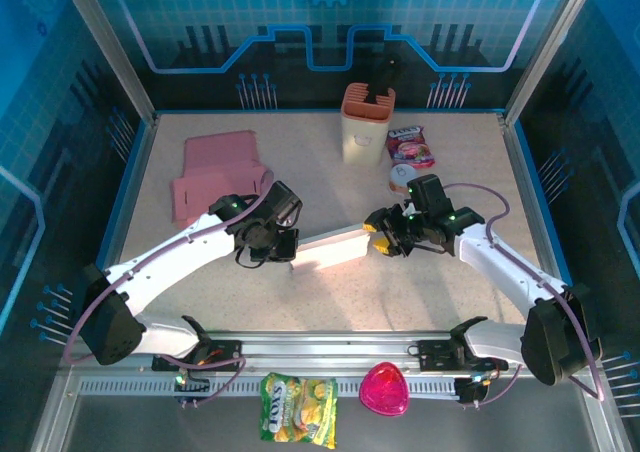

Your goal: Fold the paper box

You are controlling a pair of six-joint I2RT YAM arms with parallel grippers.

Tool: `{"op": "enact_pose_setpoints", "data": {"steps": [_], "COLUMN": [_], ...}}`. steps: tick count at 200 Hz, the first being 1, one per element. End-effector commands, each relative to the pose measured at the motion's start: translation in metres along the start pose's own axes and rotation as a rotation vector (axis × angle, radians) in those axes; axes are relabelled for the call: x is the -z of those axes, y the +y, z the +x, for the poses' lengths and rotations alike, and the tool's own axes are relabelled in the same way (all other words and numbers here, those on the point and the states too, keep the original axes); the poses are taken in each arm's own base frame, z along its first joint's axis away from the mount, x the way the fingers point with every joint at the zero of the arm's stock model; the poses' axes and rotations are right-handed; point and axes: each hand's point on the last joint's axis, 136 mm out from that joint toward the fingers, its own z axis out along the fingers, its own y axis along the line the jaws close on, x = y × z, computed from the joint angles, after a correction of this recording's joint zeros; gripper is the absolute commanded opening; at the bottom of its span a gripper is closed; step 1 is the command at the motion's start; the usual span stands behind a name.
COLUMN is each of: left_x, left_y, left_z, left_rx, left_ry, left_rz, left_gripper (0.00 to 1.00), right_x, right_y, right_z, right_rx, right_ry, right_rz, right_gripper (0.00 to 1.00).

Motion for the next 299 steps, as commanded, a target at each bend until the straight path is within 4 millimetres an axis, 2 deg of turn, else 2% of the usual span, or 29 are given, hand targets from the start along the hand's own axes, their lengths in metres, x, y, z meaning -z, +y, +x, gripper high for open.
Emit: {"op": "enact_pose_setpoints", "data": {"steps": [1, 11, 68, 88, 107, 132, 163, 207, 223, 299], "left_x": [-0.002, 0.000, 0.026, 0.034, 0.032, 0.023, 0.017, 0.004, -0.002, -0.030], "left_y": [0.004, 0.002, -0.011, -0.014, -0.015, -0.010, -0.009, 0.002, 0.009, 0.034], "left_z": [0.007, 0.007, -0.006, -0.013, -0.021, -0.029, -0.030, -0.016, -0.011, 0.018], "left_rx": [0.015, 0.022, 0.101, 0.169, 0.241, 0.338, 0.367, 0.379, 0.382, 0.345], "left_ry": [0.018, 0.015, -0.053, -0.071, -0.073, -0.072, -0.066, -0.026, -0.019, 0.038], "left_rz": [-0.016, -0.008, 0.095, 0.163, 0.232, 0.289, 0.313, 0.274, 0.251, 0.167], "left_gripper": [0.00, 0.02, 0.31, 0.35, 0.37, 0.37, 0.32, 0.29, 0.25, 0.16], "right_x": [-0.005, -0.006, -0.009, -0.009, -0.008, -0.006, -0.005, -0.005, -0.006, -0.008], "right_y": [-0.022, -0.029, -0.060, -0.059, -0.055, -0.051, -0.049, -0.047, -0.047, -0.058], "right_z": [-0.005, -0.006, -0.010, -0.011, -0.012, -0.012, -0.011, -0.011, -0.011, -0.010], "right_rx": [-0.033, -0.035, -0.054, -0.050, -0.039, -0.030, -0.025, -0.025, -0.021, -0.035], "right_ry": [-0.004, -0.007, -0.017, -0.020, -0.023, -0.025, -0.025, -0.026, -0.024, -0.023], "right_rz": [0.055, 0.070, 0.157, 0.154, 0.144, 0.142, 0.135, 0.135, 0.136, 0.170], "right_gripper": [0.47, 0.46, 0.40, 0.39, 0.39, 0.39, 0.39, 0.39, 0.39, 0.39]}}
